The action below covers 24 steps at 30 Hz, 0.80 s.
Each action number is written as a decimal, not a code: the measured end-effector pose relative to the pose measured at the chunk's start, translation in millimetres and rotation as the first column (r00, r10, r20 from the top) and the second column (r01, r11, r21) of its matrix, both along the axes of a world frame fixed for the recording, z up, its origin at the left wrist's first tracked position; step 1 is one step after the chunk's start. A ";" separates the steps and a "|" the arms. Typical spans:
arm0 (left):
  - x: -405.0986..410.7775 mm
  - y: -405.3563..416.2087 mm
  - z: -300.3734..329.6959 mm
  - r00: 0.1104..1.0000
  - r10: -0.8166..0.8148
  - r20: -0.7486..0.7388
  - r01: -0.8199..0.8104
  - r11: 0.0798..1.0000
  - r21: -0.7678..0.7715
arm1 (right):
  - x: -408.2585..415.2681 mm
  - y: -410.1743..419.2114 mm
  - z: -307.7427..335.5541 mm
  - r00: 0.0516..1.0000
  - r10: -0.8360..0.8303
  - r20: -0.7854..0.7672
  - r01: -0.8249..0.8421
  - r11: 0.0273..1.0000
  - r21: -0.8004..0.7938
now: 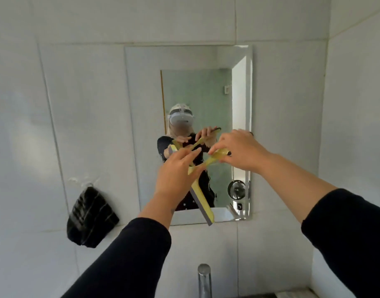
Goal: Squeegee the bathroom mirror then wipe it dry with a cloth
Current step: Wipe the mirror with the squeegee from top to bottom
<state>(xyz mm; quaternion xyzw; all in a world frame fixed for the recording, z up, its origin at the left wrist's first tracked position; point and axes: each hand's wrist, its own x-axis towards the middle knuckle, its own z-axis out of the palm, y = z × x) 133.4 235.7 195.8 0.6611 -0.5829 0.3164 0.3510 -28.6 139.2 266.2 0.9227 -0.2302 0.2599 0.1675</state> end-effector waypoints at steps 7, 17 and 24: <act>55.8 20.2 49.9 0.974 0.134 -0.182 -0.160 0.977 -0.141 | 48.8 -2.5 90.4 0.979 -0.016 0.202 0.062 0.973 -0.222; 102.4 -44.6 65.1 0.929 0.241 -0.282 -0.274 0.958 -0.084 | 133.7 -17.7 185.1 0.909 0.016 0.416 0.134 0.935 -0.329; 102.1 -82.6 65.2 0.896 0.348 -0.275 -0.364 0.932 -0.005 | 185.3 -22.2 197.9 0.894 0.089 0.439 0.067 0.942 -0.328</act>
